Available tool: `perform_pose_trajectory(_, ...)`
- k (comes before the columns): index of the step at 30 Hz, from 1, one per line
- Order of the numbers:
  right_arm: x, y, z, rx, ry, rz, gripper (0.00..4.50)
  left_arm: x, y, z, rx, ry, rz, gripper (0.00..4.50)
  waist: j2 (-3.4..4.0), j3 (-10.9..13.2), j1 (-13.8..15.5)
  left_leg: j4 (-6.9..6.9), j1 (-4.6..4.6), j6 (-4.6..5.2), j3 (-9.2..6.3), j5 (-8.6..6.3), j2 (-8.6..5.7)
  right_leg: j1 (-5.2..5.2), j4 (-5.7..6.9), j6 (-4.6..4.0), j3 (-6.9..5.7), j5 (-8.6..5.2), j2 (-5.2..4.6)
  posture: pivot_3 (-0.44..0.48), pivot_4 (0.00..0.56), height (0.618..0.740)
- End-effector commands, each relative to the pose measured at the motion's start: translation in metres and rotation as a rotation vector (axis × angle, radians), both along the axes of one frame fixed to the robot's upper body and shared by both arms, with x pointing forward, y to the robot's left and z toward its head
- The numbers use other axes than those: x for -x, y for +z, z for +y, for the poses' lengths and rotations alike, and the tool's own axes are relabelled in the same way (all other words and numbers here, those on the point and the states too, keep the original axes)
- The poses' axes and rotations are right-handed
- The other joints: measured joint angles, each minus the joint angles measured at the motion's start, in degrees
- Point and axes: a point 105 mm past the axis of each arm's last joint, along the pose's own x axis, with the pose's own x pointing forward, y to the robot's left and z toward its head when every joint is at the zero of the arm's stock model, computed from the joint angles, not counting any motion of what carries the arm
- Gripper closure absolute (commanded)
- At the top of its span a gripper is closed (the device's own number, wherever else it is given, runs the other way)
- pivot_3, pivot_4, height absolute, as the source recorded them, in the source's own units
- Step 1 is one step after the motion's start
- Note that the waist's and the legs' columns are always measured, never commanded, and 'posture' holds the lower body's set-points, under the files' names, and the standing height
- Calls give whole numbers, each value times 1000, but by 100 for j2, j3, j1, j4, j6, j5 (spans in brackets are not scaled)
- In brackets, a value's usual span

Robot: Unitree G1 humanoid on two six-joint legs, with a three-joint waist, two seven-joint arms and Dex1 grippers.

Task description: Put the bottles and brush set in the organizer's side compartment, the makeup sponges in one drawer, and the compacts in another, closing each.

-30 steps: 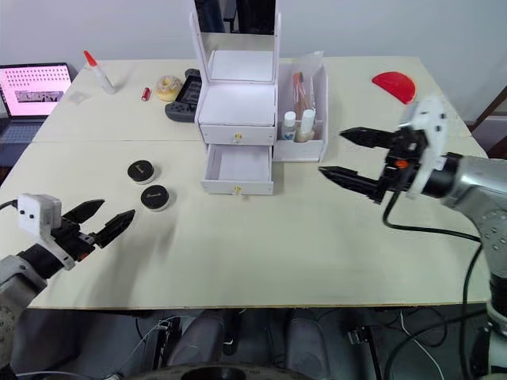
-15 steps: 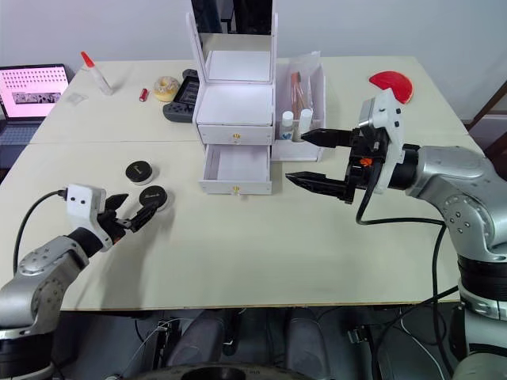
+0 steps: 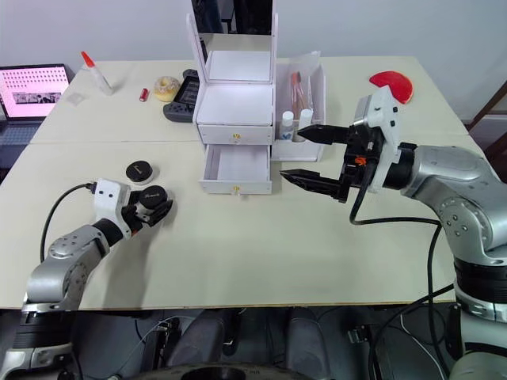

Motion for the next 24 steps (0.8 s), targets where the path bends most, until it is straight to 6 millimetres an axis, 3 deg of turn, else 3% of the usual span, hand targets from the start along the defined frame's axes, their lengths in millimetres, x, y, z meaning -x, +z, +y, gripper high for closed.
perform_pose_trajectory(1,6,11,1,-11,6,-49,0,-2,7,-4,-8,-25,-34,81,0,0,-6,0,0,0,1,0,0,0,0,0,1,0,-1,0,150,738)
perform_pose_trajectory(4,7,10,1,-10,5,-46,0,-3,10,-4,9,-30,-53,930,0,0,-7,0,0,0,0,0,0,0,0,0,1,0,-1,0,150,738)
perform_pose_trajectory(6,7,10,0,-9,2,-45,0,-3,12,-6,15,-39,-59,1827,0,0,-6,-1,0,0,0,0,0,0,0,0,0,0,0,0,150,738)
perform_pose_trajectory(11,7,8,0,-8,-4,-42,0,0,20,-3,28,-58,-86,1822,0,0,-10,-1,0,0,0,0,0,0,0,0,1,0,0,0,150,738)
perform_pose_trajectory(15,7,7,0,-3,-13,-40,0,-1,48,0,66,-93,-161,1822,0,0,-10,0,0,0,0,0,0,0,0,0,0,0,0,0,150,738)
perform_pose_trajectory(17,6,5,-1,0,-24,-38,0,-2,71,-5,87,-175,-214,1822,-1,1,-3,0,0,0,-1,0,0,-1,0,0,0,0,0,0,150,738)
perform_pose_trajectory(21,6,2,-1,3,-38,-36,0,-7,106,-33,82,-434,-244,1822,-3,2,7,4,-2,0,-2,0,-1,2,1,-1,-4,0,1,0,150,738)
perform_pose_trajectory(24,5,0,0,8,-48,-35,0,-12,115,-54,89,-568,-225,1822,-2,1,-13,4,-1,1,3,1,-5,4,-2,1,-2,1,-1,0,150,738)
